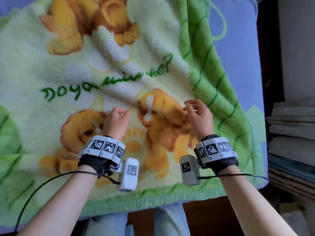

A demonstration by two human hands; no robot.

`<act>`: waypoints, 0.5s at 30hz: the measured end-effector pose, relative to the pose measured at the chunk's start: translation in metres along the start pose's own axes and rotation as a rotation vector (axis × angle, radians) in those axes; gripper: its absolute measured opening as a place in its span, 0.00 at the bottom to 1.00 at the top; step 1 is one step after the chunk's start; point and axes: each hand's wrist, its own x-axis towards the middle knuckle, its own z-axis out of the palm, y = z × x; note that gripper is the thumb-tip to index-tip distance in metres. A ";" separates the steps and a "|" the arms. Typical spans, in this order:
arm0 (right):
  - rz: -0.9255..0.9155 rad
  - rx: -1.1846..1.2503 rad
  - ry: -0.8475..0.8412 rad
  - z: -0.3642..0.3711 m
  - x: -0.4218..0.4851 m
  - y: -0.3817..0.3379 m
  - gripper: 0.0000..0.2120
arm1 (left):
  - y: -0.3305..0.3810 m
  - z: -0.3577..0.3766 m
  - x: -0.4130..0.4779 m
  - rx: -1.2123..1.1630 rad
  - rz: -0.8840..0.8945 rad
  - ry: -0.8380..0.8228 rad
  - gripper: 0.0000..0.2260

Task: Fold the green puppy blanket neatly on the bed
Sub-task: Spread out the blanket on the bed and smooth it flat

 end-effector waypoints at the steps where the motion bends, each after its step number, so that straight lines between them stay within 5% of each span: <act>1: -0.028 0.003 0.020 -0.008 0.010 -0.003 0.06 | 0.006 0.005 0.000 0.032 -0.012 0.008 0.16; 8: -0.201 -0.229 0.167 -0.055 0.087 -0.006 0.19 | 0.031 0.020 0.004 0.202 -0.128 0.001 0.32; 15: -0.090 -0.413 -0.018 -0.080 0.134 -0.002 0.22 | 0.055 0.041 0.010 -0.029 -0.019 0.052 0.10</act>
